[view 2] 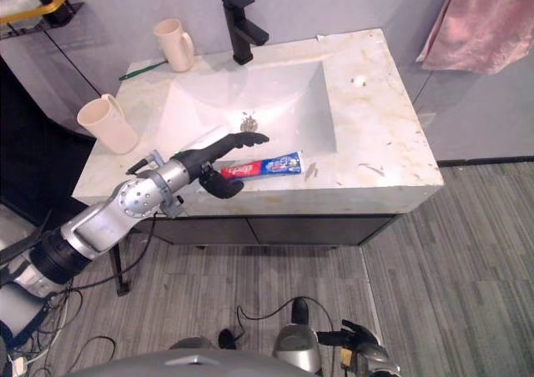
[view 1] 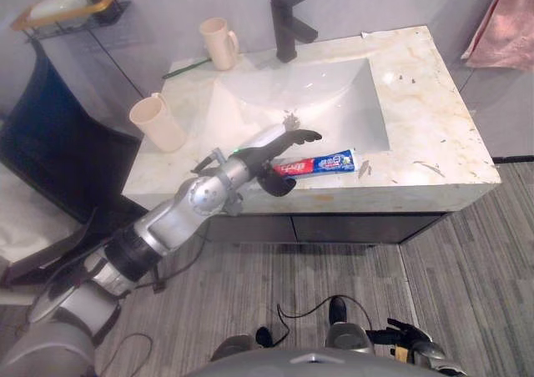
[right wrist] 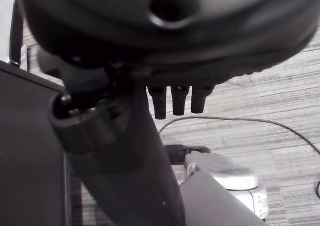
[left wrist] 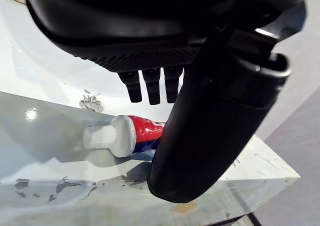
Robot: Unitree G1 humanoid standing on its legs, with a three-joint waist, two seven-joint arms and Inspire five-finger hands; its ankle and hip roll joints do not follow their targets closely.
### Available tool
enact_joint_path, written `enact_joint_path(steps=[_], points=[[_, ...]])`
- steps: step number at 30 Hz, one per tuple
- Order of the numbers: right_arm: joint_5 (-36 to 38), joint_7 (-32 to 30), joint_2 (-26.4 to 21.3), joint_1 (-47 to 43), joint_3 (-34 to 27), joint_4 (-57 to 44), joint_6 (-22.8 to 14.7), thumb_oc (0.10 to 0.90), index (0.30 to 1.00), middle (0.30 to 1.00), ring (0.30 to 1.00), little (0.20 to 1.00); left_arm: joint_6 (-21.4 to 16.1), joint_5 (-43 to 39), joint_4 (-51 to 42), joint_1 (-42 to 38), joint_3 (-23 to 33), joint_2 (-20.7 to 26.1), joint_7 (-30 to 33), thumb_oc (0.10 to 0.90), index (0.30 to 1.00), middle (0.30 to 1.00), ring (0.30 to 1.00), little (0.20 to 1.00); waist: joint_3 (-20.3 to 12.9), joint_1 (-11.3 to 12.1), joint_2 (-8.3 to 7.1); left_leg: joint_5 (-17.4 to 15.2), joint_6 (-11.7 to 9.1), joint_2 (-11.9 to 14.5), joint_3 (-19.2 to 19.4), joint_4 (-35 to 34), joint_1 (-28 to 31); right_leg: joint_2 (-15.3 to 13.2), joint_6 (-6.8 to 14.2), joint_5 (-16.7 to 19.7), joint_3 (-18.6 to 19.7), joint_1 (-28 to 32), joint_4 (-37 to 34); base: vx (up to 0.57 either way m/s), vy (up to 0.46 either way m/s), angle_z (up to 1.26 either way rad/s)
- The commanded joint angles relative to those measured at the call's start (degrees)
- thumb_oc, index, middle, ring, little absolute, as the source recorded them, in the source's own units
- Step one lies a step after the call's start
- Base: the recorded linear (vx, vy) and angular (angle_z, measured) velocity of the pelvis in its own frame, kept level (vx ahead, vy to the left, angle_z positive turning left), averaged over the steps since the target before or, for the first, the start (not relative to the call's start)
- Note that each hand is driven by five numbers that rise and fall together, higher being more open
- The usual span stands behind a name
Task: Organize the bathroom.
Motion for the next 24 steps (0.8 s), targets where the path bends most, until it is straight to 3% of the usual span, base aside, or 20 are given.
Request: enact_joint_path(steps=[1,11,12,14,15,24], points=[[-0.54,-0.38,-2.76,0.45,0.81,0.48,-0.19,0.800,0.900,0.900,0.900,0.900,-0.13,4.91,1.32,-5.82,4.97,4.70,0.86,0.800,0.900,0.900,0.900,0.900,-2.06,-0.51,0.43,-3.29,0.05,0.37,-0.93,5.93,-7.86,2.54,2.71,-10.71,-4.90,4.20,2.87,-0.01,0.012,-0.03],[-0.17,-0.42,-2.81,0.19,0.69,0.58,-0.09,0.800,0.900,0.900,0.900,0.900,0.00,4.82,1.22,-5.00,5.65,5.50,-0.67,0.800,0.900,0.900,0.900,0.900,-1.93,0.16,0.35,-3.28,0.12,0.08,-1.23,5.95,-8.21,2.31,2.82,-10.59,-5.36,4.34,2.87,-0.01,0.014,0.05],[0.31,-0.58,-2.72,0.11,0.88,0.55,-0.22,0.800,0.900,0.900,0.900,0.900,0.30,4.96,1.14,-5.02,5.59,5.44,-1.35,0.590,0.585,0.585,0.585,0.585,-1.93,0.24,0.30,-3.29,0.13,0.02,-1.32,5.79,-8.21,2.31,2.80,-10.57,-5.43,4.35,2.85,-0.01,0.009,0.03],[0.39,-0.67,-2.64,0.04,0.94,0.40,-0.16,0.800,0.900,0.900,0.900,0.900,0.55,5.23,1.06,-5.02,5.56,5.36,-1.77,0.505,0.458,0.458,0.458,0.458,-1.90,0.24,0.26,-3.20,0.11,0.01,-1.36,5.79,-8.25,2.35,2.79,-10.55,-5.40,4.36,2.82,0.00,0.000,0.00],[0.49,-0.86,-2.60,0.00,0.97,0.26,-0.06,0.800,0.900,0.900,0.900,0.900,0.45,5.41,1.17,-4.94,5.63,5.25,-2.11,0.400,0.300,0.300,0.300,0.300,-1.90,0.28,0.19,-3.19,0.09,-0.04,-1.40,5.79,-8.30,2.31,2.81,-10.50,-5.43,4.36,2.76,0.00,0.010,0.03],[2.16,-1.59,-2.62,0.55,0.19,0.03,-0.72,0.800,0.900,0.900,0.900,0.900,0.58,7.46,1.47,-4.95,5.48,5.60,-2.08,0.400,0.300,0.300,0.300,0.300,-1.85,0.13,-0.10,-3.41,0.06,-0.17,-1.25,5.80,-8.38,2.16,3.04,-10.27,-5.44,4.33,2.60,0.00,0.003,-0.01]])
